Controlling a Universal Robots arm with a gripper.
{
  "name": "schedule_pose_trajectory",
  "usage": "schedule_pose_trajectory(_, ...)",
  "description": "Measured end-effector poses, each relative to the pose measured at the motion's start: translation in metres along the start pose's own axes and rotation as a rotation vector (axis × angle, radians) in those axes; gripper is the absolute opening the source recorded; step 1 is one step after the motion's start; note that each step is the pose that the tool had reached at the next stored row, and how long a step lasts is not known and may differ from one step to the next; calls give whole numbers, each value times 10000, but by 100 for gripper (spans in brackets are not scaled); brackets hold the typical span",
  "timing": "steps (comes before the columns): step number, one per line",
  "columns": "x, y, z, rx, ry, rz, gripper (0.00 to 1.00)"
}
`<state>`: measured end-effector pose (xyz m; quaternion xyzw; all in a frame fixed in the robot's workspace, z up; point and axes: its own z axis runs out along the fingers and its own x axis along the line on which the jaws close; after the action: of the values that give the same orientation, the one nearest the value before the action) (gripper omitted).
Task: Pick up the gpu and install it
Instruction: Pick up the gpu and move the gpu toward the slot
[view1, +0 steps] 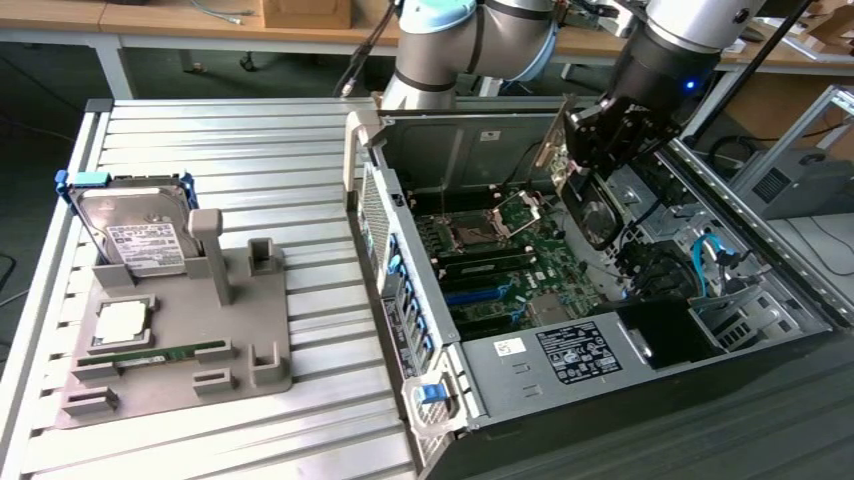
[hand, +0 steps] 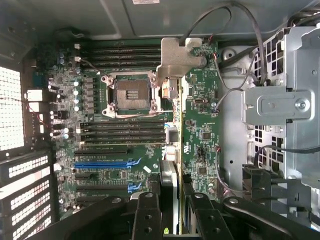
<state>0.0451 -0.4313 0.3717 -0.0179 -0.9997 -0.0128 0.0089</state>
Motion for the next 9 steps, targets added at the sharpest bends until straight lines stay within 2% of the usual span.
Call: schedule_pose_trajectory(9, 0, 0, 2, -2, 0, -1, 27)
